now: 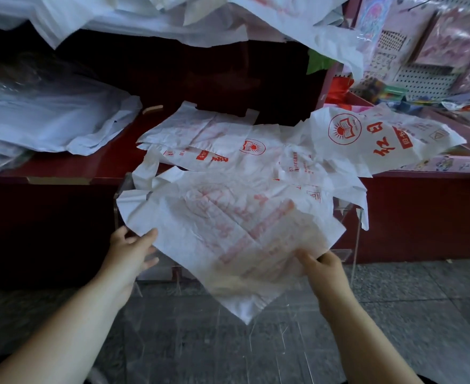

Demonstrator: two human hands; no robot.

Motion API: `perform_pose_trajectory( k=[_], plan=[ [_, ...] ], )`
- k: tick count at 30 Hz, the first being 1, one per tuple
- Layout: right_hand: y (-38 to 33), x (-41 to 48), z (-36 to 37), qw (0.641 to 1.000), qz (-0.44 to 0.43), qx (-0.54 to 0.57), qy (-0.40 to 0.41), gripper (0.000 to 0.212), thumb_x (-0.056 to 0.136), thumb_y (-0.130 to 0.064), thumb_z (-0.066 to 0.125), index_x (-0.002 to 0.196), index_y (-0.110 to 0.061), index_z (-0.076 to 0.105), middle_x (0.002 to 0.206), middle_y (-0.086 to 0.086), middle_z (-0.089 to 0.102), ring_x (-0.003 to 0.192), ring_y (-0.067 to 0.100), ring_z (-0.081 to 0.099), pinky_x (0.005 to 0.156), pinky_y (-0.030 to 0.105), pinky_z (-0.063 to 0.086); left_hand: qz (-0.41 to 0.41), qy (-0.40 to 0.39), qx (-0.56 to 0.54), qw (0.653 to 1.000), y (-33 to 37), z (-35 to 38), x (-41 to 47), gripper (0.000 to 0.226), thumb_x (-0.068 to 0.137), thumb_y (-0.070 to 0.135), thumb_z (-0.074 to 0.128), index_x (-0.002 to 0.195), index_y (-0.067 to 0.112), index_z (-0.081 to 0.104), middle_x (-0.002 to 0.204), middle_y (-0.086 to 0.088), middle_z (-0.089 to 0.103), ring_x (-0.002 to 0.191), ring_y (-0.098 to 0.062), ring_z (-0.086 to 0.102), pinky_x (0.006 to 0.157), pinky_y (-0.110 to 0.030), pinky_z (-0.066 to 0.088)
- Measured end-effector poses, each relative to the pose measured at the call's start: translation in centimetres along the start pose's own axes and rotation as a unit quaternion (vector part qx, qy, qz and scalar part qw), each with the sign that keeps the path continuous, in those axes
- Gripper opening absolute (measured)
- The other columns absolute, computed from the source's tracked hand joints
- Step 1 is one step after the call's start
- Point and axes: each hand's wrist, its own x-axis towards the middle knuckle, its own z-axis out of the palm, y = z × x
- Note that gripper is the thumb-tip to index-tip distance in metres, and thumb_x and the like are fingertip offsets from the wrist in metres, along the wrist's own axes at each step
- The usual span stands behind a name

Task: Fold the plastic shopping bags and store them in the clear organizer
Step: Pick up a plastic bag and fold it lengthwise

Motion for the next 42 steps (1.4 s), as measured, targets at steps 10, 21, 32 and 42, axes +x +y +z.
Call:
perform_pose_trajectory(
  k=[10, 21, 32, 42],
  plan=[
    [-1.5, 1.6, -3.7, 0.986, -0.153, -0.073, -0.007, 0.025, 0.089, 0.0, 0.052, 0.065, -0.008, 0.055, 0.064, 0.008, 0.056, 0.058, 0.008, 0.05, 0.053, 0.022, 0.042, 0.256, -0.012, 0.334, 0.907, 0.0, 0.9, -0.5, 0.04, 0.085, 0.015, 0.059, 0.124, 0.006, 0.05, 0.111, -0.005, 0.051, 0.096, -0.017, 0.049, 0.087, -0.033, 0.041],
    [-1.9, 1.8, -4.7, 0.991, -0.107, 0.037, -0.073, 0.02, 0.081, -0.024, 0.063, 0.064, -0.019, 0.072, 0.065, -0.009, 0.07, 0.066, 0.007, 0.065, 0.066, 0.03, 0.054, 0.022, -0.107, 0.048, 0.993, 0.7, 4.0, 1.5, 0.011, 0.087, 0.022, 0.057, 0.087, 0.012, 0.062, 0.08, 0.003, 0.067, 0.083, -0.014, 0.062, 0.07, -0.023, 0.046],
    [-3.1, 3.0, -2.9, 0.988, -0.06, 0.12, -0.072, 0.036, 0.091, -0.003, 0.049, 0.056, -0.008, 0.052, 0.043, -0.003, 0.059, 0.04, 0.004, 0.056, 0.041, 0.014, 0.045, 0.152, -0.164, -0.037, 0.974, 3.9, -0.1, -0.4, 0.029, 0.045, 0.052, 0.083, 0.06, 0.029, 0.074, 0.062, 0.01, 0.07, 0.058, 0.0, 0.065, 0.055, -0.013, 0.05],
    [-2.0, 4.3, 0.5, 0.987, 0.046, 0.053, -0.143, 0.024, 0.092, -0.005, 0.048, 0.071, -0.004, 0.059, 0.05, 0.001, 0.065, 0.043, 0.011, 0.06, 0.044, 0.02, 0.051, -0.04, -0.16, 0.078, 0.983, 2.6, -1.6, 0.8, 0.014, 0.08, 0.017, 0.058, 0.078, 0.005, 0.065, 0.061, -0.003, 0.07, 0.053, -0.012, 0.066, 0.049, -0.017, 0.051]
  ],
)
